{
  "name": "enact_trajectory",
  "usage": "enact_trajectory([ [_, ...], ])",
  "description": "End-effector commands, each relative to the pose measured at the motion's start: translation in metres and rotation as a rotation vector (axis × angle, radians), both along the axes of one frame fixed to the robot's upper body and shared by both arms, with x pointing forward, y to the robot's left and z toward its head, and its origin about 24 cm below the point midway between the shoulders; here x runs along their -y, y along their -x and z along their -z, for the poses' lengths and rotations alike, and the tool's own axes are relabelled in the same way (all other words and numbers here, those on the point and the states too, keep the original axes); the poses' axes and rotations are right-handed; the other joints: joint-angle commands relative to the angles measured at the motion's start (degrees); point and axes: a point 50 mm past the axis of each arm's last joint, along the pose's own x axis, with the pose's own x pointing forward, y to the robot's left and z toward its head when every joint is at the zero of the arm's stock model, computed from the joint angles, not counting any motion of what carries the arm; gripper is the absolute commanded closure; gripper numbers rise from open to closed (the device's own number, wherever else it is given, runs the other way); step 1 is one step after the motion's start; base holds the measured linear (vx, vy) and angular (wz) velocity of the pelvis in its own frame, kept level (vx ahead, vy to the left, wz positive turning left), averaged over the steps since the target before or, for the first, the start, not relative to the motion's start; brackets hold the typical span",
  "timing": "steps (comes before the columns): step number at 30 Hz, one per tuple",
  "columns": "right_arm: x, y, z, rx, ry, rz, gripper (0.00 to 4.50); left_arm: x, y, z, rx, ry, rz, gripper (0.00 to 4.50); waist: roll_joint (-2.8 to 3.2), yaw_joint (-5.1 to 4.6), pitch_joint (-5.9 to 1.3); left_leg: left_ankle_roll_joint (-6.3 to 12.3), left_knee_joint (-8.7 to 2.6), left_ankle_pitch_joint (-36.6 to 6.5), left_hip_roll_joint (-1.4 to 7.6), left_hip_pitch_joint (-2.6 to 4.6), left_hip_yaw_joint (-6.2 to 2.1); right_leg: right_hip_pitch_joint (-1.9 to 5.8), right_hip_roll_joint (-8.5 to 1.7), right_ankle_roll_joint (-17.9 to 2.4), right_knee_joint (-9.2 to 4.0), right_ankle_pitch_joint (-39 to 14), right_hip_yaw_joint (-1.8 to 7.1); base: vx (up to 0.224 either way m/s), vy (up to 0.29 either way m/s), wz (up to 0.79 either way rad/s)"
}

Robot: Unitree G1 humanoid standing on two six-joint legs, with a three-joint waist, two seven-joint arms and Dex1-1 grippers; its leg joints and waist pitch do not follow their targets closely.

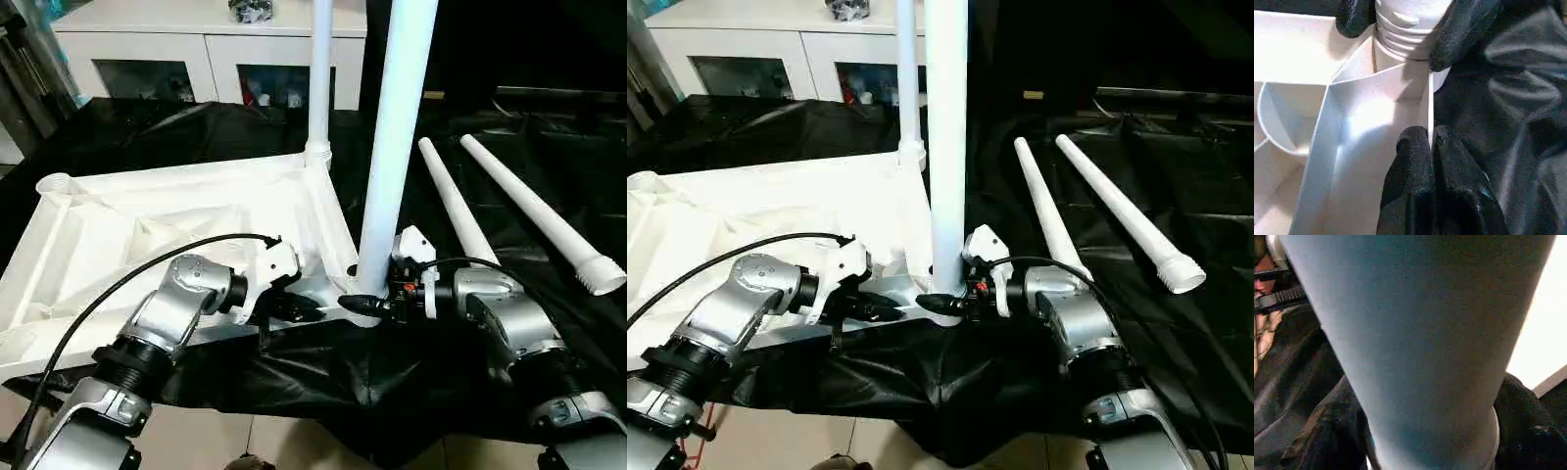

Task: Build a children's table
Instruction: Rotate leg to tighten

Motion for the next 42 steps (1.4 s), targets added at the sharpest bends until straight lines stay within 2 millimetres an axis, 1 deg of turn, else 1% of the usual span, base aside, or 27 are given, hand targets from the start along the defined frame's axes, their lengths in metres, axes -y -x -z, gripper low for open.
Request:
enact_trajectory([
  [1, -0.01, -0.013, 0.012, 0.007, 0.058, 0.22, 1.74, 0.02, -0.013, -0.011, 0.064, 0.057, -0.076, 4.5, -0.62, -0.56, -3.54, 2.34, -4.06, -10.5, 2.74, 1.11, -0.76, 2.33, -4.65, -13.2, -4.53, -12.8, 2.43, 0.0, 0.0, 0.0],
  [2, -0.011, -0.015, 0.014, 0.006, 0.063, 0.256, 1.74, 0.021, -0.015, -0.01, 0.071, 0.053, -0.099, 4.5, -0.67, -0.87, -3.62, 1.23, -4.14, -11.7, 2.63, 1.35, -0.88, 2.37, -4.69, -12.6, -4.73, -15.1, 2.35, 0.0, 0.0, 0.0],
  [4, -0.019, -0.023, 0.02, -0.013, 0.067, 0.412, 1.74, 0.027, -0.026, -0.01, 0.103, 0.029, -0.215, 4.5, -0.71, -1.49, -3.55, 0.34, -4.26, -12.2, 2.48, 1.22, -0.96, 2.47, -4.58, -12.1, -4.82, -16.0, 2.39, 0.0, 0.0, 0.0],
  [6, -0.023, -0.025, 0.022, -0.024, 0.063, 0.456, 1.75, 0.03, -0.03, -0.01, 0.111, 0.025, -0.255, 4.5, -0.77, -1.57, -3.71, 0.75, -4.12, -11.6, 2.49, 1.19, -0.96, 2.59, -4.72, -12.1, -4.78, -14.6, 2.52, 0.0, 0.0, 0.0],
  [7, -0.027, -0.027, 0.023, -0.032, 0.06, 0.493, 1.75, 0.032, -0.033, -0.01, 0.117, 0.024, -0.292, 4.5, -0.72, -1.65, -3.68, 1.23, -4.03, -11.1, 2.41, 1.18, -0.82, 2.44, -4.67, -12.3, -4.78, -13.5, 2.6, 0.0, 0.0, 0.0],
  [8, -0.031, -0.029, 0.023, -0.041, 0.058, 0.534, 1.75, 0.035, -0.035, -0.01, 0.122, 0.023, -0.327, 4.5, -0.79, -1.66, -3.9, 1.61, -3.95, -10.1, 2.35, 1.01, -0.91, 2.8, -4.66, -12.5, -4.56, -12.2, 2.5, 0.0, 0.0, 0.0],
  [10, -0.039, -0.033, 0.025, -0.061, 0.054, 0.623, 1.75, 0.042, -0.04, -0.012, 0.139, 0.024, -0.393, 4.5, -0.6, -1.84, -3.84, 1.81, -3.9, -9.5, 2.42, 1.1, -0.81, 2.54, -4.65, -13.0, -4.58, -10.9, 2.54, 0.0, 0.0, 0.0],
  [11, -0.042, -0.035, 0.025, -0.067, 0.053, 0.658, 1.75, 0.044, -0.041, -0.012, 0.14, 0.024, -0.415, 4.5, -0.76, -1.66, -3.95, 2.03, -3.87, -9.2, 2.36, 1.16, -0.8, 2.69, -4.6, -13.1, -4.58, -10.5, 2.45, 0.0, 0.0, 0.0],
  [12, -0.046, -0.037, 0.024, -0.061, 0.055, 0.676, 1.75, 0.048, -0.041, -0.012, 0.145, 0.026, -0.415, 4.5, -0.69, -1.65, -3.91, 2.14, -3.85, -9.1, 2.43, 1.15, -0.75, 2.61, -4.66, -13.2, -4.51, -10.1, 2.51, 0.0, 0.0, 0.0],
  [13, -0.051, -0.038, 0.023, -0.054, 0.047, 0.668, 1.75, 0.052, -0.04, -0.012, 0.148, 0.028, -0.401, 4.5, -0.62, -1.7, -3.96, 2.2, -3.95, -8.6, 2.4, 0.92, -0.89, 2.83, -4.66, -13.3, -4.38, -9.5, 2.4, 0.0, 0.0, 0.0],
  [14, -0.053, -0.038, 0.022, -0.052, 0.041, 0.661, 1.19, 0.053, -0.04, -0.012, 0.149, 0.029, -0.395, 4.5, -0.62, -1.62, -4.09, 2.36, -3.85, -8.4, 2.42, 0.99, -0.83, 2.86, -4.7, -13.3, -4.32, -8.8, 2.38, 0.0, 0.0, 0.0],
  [16, -0.055, -0.039, 0.02, -0.053, 0.019, 0.635, 1.05, 0.055, -0.037, -0.011, 0.153, 0.028, -0.364, 4.5, -0.62, -1.61, -4.09, 3.47, -3.76, -7.6, 2.45, 0.84, -0.77, 3.0, -4.67, -13.9, -4.1, -5.8, 2.41, 0.0, 0.0, 0.0],
  [17, -0.055, -0.04, 0.016, -0.056, -0.007, 0.61, 1.05, 0.055, -0.035, -0.011, 0.15, 0.038, -0.331, 4.5, -1.16, -1.63, -4.06, 4.09, -3.81, -7.4, 2.47, 0.77, -0.73, 3.09, -4.67, -14.0, -4.07, -5.2, 2.37, 0.0, 0.0, 0.0],
  [19, -0.054, -0.04, 0.014, -0.044, -0.005, 0.586, 0.73, 0.053, -0.033, -0.011, 0.143, 0.043, -0.316, 4.5, -0.87, -1.53, -3.97, 4.48, -3.78, -7.7, 2.52, 0.83, -0.75, 3.03, -4.81, -14.1, -4.12, -6.2, 2.38, 0.0, 0.0, 0.0],
  [21, -0.051, -0.04, 0.012, -0.013, 0.014, 0.544, 0.6, 0.05, -0.031, -0.011, 0.147, 0.047, -0.274, 4.5, -0.94, -1.63, -3.95, 4.43, -3.8, -8.0, 2.5, 0.7, -0.78, 3.16, -4.79, -14.1, -4.1, -7.0, 2.34, 0.0, 0.0, 0.0],
  [22, -0.05, -0.04, 0.011, -0.004, 0.018, 0.519, 0.54, 0.048, -0.029, -0.011, 0.14, 0.044, -0.262, 4.5, -0.76, -1.74, -3.94, 4.38, -3.8, -8.1, 2.53, 0.77, -0.78, 3.05, -4.77, -14.0, -4.16, -7.3, 2.35, 0.0, 0.0, 0.0],
  [25, -0.043, -0.037, 0.009, 0.031, 0.026, 0.391, 0.54, 0.041, -0.024, -0.008, 0.124, 0.032, -0.196, 4.5, -0.8, -1.82, -3.98, 4.67, -3.71, -8.4, 2.65, 0.78, -0.72, 3.08, -4.77, -14.6, -4.05, -6.6, 2.37, 0.0, 0.0, 0.0],
  [26, -0.038, -0.033, 0.007, 0.041, 0.022, 0.31, 0.54, 0.038, -0.021, -0.007, 0.113, 0.03, -0.159, 4.5, -0.77, -1.69, -3.95, 4.98, -3.69, -8.3, 2.69, 0.82, -0.7, 3.07, -4.75, -14.7, -4.02, -6.2, 2.37, 0.0, 0.0, 0.0],
  [27, -0.038, -0.033, 0.007, 0.041, 0.022, 0.31, 0.54, 0.038, -0.021, -0.007, 0.113, 0.03, -0.159, 4.5, -0.79, -1.58, -3.98, 5.17, -3.68, -8.2, 2.7, 0.77, -0.74, 3.18, -4.75, -14.7, -3.98, -5.8, 2.37, 0.0, 0.0, 0.0],
  [30, -0.023, -0.023, 0.002, 0.054, 0.032, 0.137, 0.54, 0.028, -0.014, -0.007, 0.08, 0.032, -0.08, 4.5, -0.79, -1.23, -4.0, 6.05, -3.62, -7.3, 2.95, 0.77, -0.69, 3.16, -4.61, -15.0, -3.62, -3.9, 2.27, 0.0, 0.0, 0.0],
  [31, -0.021, -0.021, 0.001, 0.055, 0.034, 0.107, 0.54, 0.027, -0.013, -0.007, 0.074, 0.033, -0.064, 4.5, -0.22, -1.02, -3.99, 6.16, -3.55, -7.5, 2.95, 0.87, -0.67, 3.02, -4.6, -15.2, -3.64, -4.1, 2.28, 0.0, 0.0, 0.0],
  [32, -0.018, -0.019, 0.0, 0.053, 0.035, 0.081, 0.54, 0.025, -0.011, -0.008, 0.069, 0.035, -0.045, 4.5, -0.52, -1.07, -3.92, 5.94, -3.63, -8.1, 2.97, 0.91, -0.59, 2.91, -4.53, -15.2, -3.8, -4.9, 2.28, 0.0, 0.0, 0.0],
  [34, -0.013, -0.015, -0.003, 0.047, 0.038, 0.016, 0.54, 0.022, -0.008, -0.008, 0.05, 0.028, -0.006, 4.5, -0.63, -0.74, -3.87, 5.34, -3.72, -8.8, 2.99, 0.99, -0.67, 3.04, -4.61, -15.1, -3.91, -6.5, 2.31, 0.0, 0.0, 0.0],
  [35, -0.01, -0.013, -0.004, 0.039, 0.039, -0.009, 0.54, 0.02, -0.006, -0.008, 0.044, 0.025, 0.021, 4.5, -0.36, -0.62, -3.86, 5.1, -3.72, -9.2, 3.04, 1.0, -0.66, 2.91, -4.64, -15.0, -3.9, -7.1, 2.34, 0.0, 0.0, 0.0],
  [37, -0.008, -0.011, -0.005, 0.029, 0.04, -0.04, 0.54, 0.018, -0.003, -0.008, 0.036, 0.021, 0.05, 4.5, -0.47, -0.55, -3.95, 4.93, -3.73, -9.1, 3.06, 1.08, -0.68, 2.91, -4.54, -15.0, -3.88, -6.8, 2.34, 0.0, 0.0, 0.0],
  [39, -0.005, -0.008, -0.006, 0.014, 0.04, -0.076, 0.87, 0.016, -0.001, -0.009, 0.027, 0.022, 0.073, 4.5, -0.42, -0.44, -3.95, 4.98, -3.75, -8.9, 3.05, 1.03, -0.72, 2.97, -4.48, -15.1, -3.82, -6.4, 2.28, 0.0, 0.0, 0.0],
  [42, -0.002, -0.003, -0.008, -0.01, 0.043, -0.128, 0.94, 0.014, 0.002, -0.01, 0.012, 0.026, 0.099, 4.5, -0.43, -0.3, -3.91, 4.98, -3.75, -8.8, 3.03, 1.09, -0.65, 2.76, -4.43, -15.3, -3.81, -6.2, 2.28, 0.0, 0.0, 0.0],
])
